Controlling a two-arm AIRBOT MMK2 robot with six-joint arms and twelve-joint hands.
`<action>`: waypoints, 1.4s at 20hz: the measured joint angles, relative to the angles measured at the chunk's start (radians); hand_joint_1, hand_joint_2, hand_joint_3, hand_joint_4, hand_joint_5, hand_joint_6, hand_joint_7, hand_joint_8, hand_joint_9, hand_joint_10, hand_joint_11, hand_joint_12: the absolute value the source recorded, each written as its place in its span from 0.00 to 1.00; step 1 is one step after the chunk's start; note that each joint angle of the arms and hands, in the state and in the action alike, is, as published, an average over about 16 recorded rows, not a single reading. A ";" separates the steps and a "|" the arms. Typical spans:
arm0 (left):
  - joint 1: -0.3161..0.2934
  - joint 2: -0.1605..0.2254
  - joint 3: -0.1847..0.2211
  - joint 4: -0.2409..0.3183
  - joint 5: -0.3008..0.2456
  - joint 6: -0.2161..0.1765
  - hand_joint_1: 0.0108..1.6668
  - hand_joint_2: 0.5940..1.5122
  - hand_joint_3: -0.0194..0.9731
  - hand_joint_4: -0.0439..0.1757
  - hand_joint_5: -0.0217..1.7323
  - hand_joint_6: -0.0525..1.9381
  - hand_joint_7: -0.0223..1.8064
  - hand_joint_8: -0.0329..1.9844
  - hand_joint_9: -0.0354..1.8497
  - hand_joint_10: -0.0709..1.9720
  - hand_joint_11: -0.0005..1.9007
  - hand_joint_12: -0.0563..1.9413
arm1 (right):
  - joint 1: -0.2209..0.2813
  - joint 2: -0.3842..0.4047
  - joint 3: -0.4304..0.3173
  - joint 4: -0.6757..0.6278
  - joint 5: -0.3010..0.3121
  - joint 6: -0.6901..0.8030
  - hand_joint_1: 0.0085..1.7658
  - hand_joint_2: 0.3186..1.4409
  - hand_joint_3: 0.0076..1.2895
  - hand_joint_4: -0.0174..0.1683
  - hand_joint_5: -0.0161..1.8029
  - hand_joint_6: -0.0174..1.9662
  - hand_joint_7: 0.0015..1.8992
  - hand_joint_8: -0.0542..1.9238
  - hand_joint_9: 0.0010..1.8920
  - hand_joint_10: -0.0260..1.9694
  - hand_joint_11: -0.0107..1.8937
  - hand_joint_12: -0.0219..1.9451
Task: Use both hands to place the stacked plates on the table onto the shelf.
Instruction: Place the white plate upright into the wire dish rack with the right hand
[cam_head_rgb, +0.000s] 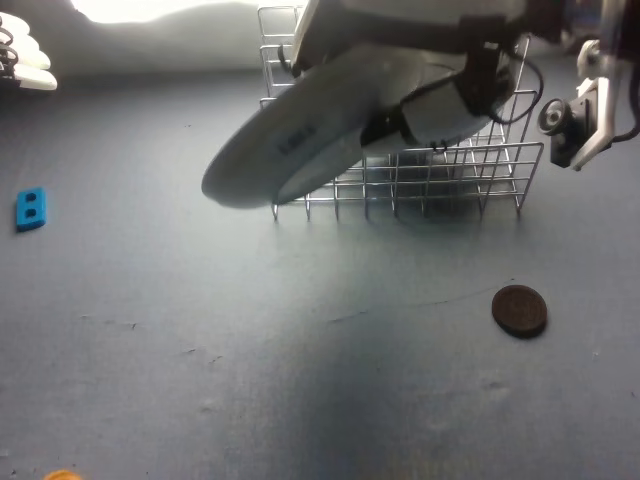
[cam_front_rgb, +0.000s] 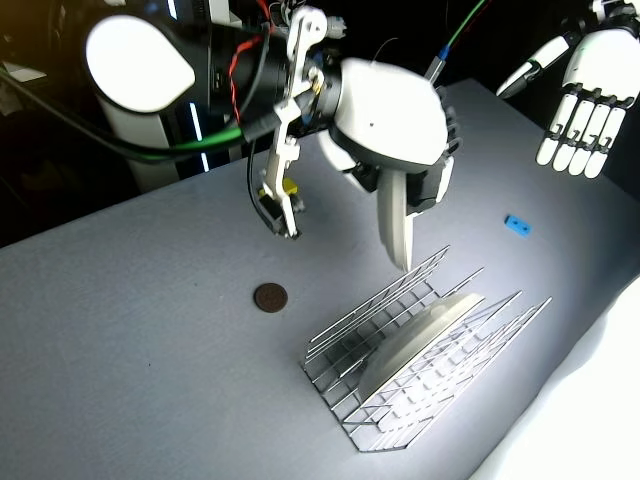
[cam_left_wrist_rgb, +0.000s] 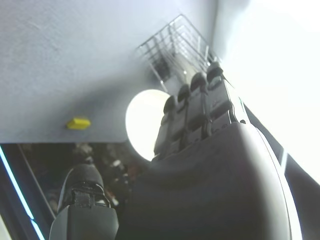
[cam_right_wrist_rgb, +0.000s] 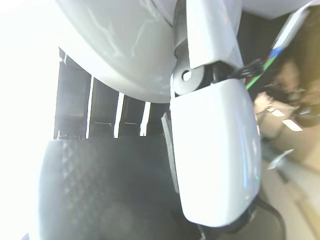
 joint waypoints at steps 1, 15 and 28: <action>0.001 0.000 0.000 0.000 0.000 0.000 0.01 0.53 0.03 0.21 0.02 0.03 0.02 0.01 0.03 0.04 0.01 0.03 | 0.011 0.009 0.000 -0.034 0.007 0.050 0.77 0.55 0.00 0.07 0.57 0.39 0.63 0.31 0.62 0.44 0.57 0.52; 0.009 0.000 0.000 -0.003 0.000 0.003 0.01 0.53 0.03 0.21 0.02 0.03 0.02 0.01 0.03 0.04 0.01 0.03 | 0.102 0.065 0.019 -0.487 0.099 0.799 0.77 0.55 0.00 0.07 0.56 0.40 0.61 0.33 0.61 0.46 0.56 0.54; 0.015 0.000 0.001 -0.004 -0.001 0.003 0.01 0.53 0.03 0.21 0.02 0.03 0.02 0.01 0.03 0.04 0.01 0.03 | 0.117 0.055 0.086 -0.485 -0.062 0.956 0.78 0.55 0.00 0.07 0.56 0.40 0.62 0.31 0.62 0.44 0.56 0.53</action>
